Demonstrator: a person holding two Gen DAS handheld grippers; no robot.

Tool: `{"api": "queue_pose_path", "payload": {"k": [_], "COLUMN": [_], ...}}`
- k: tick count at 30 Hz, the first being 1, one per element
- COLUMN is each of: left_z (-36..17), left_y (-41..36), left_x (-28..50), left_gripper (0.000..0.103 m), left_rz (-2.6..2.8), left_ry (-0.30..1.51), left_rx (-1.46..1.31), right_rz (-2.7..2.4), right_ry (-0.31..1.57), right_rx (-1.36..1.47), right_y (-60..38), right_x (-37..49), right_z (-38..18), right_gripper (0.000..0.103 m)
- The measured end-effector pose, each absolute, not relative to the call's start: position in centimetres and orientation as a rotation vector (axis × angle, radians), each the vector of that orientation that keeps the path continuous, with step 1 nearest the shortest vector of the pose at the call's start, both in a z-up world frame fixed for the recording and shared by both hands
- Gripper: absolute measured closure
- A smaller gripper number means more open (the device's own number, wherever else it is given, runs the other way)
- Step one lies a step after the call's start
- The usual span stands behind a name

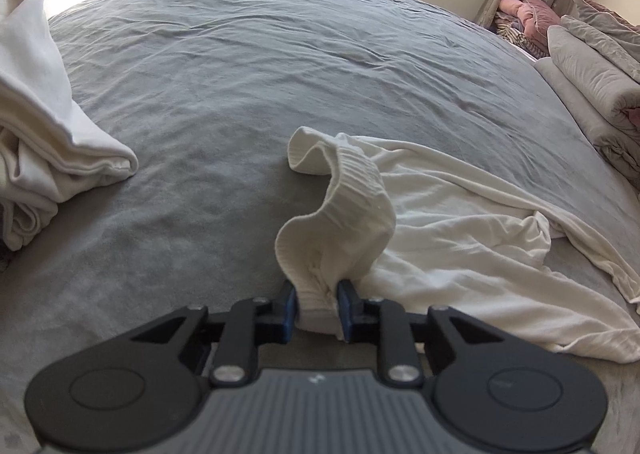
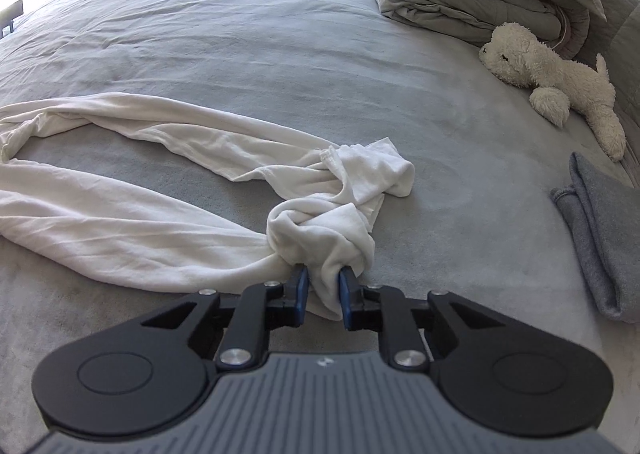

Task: Fold clothes
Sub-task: 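Lift and stretch the garment apart with both grippers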

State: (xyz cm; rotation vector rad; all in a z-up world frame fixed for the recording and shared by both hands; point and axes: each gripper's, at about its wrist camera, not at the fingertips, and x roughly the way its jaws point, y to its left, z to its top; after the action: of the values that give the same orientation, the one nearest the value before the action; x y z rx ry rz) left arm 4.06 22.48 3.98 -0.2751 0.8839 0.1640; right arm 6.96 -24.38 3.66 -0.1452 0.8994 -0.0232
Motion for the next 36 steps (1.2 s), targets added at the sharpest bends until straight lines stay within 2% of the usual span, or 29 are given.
{"api": "queue_pose_path", "payload": {"k": [2,6,12,27,36], "left_z": [4.5,6.4,9.8,11.6,11.2], "left_y": [22.3,21.2,20.9,26.3,28.9], "left_x": [3.9,3.2,1.9,-1.8,-5.8], "left_gripper": [0.092,0.099,0.100,0.101,0.103], "left_rz": [0.177,0.195,0.123,0.103,0.130], "left_ry": [0.857,0.767,0.664,0.622,0.616], "left_rx": [-0.243,-0.141,-0.166,-0.389,-0.383], "right_rz": [-0.039,-0.066,-0.096,-0.120,-0.152], "right_ry": [0.865,0.748,0.616,0.371,0.457], "right_rx": [-0.121,-0.060,0.030,0.380,0.424], "right_y": [-24.7,-25.4,-26.3,-30.7,-30.0], "right_x": [6.8,6.2,5.1,-2.8,-8.7], "right_z": [4.3,6.6,9.3,14.9,12.8], "right_gripper": [0.095,0.099,0.100,0.100,0.100]}}
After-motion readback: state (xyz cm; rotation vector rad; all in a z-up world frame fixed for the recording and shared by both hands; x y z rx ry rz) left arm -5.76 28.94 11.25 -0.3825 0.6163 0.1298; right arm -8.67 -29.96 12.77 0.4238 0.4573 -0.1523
